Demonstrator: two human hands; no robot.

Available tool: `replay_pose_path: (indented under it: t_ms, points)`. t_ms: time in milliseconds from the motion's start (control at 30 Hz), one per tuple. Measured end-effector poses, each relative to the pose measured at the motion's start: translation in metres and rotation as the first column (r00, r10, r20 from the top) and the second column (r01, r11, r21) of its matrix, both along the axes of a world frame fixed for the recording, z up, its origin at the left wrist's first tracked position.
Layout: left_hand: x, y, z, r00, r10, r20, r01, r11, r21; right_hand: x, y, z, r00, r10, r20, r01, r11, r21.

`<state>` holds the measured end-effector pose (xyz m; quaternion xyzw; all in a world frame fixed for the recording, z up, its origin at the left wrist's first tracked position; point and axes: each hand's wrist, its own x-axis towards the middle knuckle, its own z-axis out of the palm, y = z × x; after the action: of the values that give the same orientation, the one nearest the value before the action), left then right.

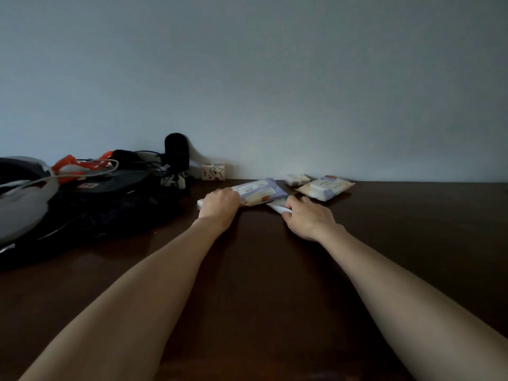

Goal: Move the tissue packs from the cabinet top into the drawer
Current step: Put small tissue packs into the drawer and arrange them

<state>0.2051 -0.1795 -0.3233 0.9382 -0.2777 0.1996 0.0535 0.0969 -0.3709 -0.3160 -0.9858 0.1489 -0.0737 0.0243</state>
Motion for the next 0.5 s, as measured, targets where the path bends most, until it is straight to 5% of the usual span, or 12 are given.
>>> replay_pose_path:
  t_ms: [133,300,400,500]
  points:
    - [-0.052,0.032,0.002,0.991,-0.122,-0.063,0.112,0.984,-0.141,-0.057,0.027,0.001,0.998,-0.006,0.059,0.007,1.000,-0.019]
    - [-0.132,0.064,0.015,0.965,-0.254,-0.062,0.205,0.882,-0.424,-0.124,0.048,0.010,0.970,-0.139,0.201,0.096,0.973,0.212]
    - [-0.174,0.081,0.008,0.956,-0.282,-0.080,0.231,0.894,-0.385,-0.162,0.062,0.013,0.956,-0.185,0.227,0.114,0.949,0.293]
    - [-0.200,0.099,0.000,0.966,-0.216,-0.142,0.191,0.966,-0.173,-0.195,0.075,0.010,0.952,-0.192,0.239,0.108,0.939,0.326]
